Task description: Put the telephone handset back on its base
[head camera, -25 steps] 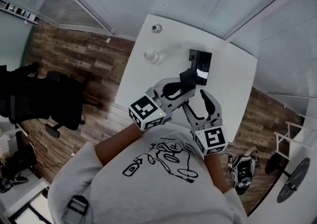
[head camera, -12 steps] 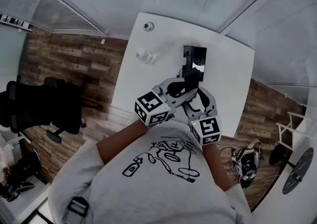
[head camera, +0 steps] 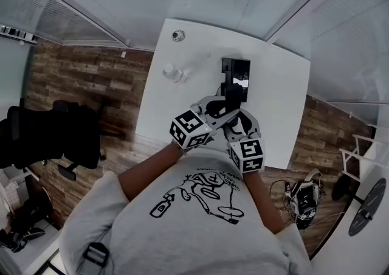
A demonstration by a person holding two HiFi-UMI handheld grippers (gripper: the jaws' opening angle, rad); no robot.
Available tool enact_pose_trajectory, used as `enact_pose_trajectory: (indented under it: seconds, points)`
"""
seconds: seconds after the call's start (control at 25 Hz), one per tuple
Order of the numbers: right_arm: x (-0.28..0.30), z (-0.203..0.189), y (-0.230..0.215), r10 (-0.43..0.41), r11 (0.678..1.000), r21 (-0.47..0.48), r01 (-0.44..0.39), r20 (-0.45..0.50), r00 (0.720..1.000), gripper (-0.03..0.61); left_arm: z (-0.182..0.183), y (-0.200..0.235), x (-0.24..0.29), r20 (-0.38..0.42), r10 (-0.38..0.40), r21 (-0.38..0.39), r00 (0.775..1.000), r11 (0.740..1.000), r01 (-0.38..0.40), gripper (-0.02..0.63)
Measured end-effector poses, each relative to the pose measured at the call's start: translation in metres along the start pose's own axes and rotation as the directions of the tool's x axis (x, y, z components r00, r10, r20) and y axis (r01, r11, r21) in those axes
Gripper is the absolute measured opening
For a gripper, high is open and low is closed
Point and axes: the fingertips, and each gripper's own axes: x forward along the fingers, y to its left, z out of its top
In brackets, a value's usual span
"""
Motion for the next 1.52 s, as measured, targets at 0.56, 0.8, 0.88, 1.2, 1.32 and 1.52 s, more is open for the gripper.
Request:
enact_pose_trajectory:
  seconds: [0.56, 0.8, 0.88, 1.2, 1.32, 1.52]
  points:
    - [0.036, -0.032, -0.023, -0.06, 0.994, 0.084, 0.068, -0.089, 0.994, 0.212, -0.029, 0.044, 0.017, -0.088, 0.269, 0.228, 0.959, 0.943, -0.243, 0.173]
    - [0.051, -0.047, -0.031, -0.096, 0.991, 0.08, 0.11, -0.161, 0.982, 0.212, -0.048, 0.065, 0.025, -0.14, 0.343, 0.238, 0.929, 0.922, -0.305, 0.212]
    - [0.057, -0.053, -0.035, -0.107, 0.99, 0.075, 0.123, -0.185, 0.977, 0.212, -0.054, 0.072, 0.028, -0.155, 0.358, 0.228, 0.921, 0.92, -0.319, 0.22]
    - [0.078, -0.073, -0.047, -0.114, 0.981, 0.124, 0.148, -0.244, 0.963, 0.212, -0.078, 0.101, 0.039, -0.205, 0.365, 0.17, 0.908, 0.927, -0.334, 0.233]
    - [0.085, -0.078, -0.05, -0.11, 0.977, 0.15, 0.153, -0.259, 0.959, 0.212, -0.082, 0.109, 0.042, -0.225, 0.371, 0.166, 0.901, 0.926, -0.339, 0.246]
    - [0.098, -0.088, -0.057, -0.098, 0.968, 0.195, 0.16, -0.293, 0.951, 0.212, -0.089, 0.129, 0.046, -0.241, 0.399, 0.172, 0.885, 0.915, -0.366, 0.293]
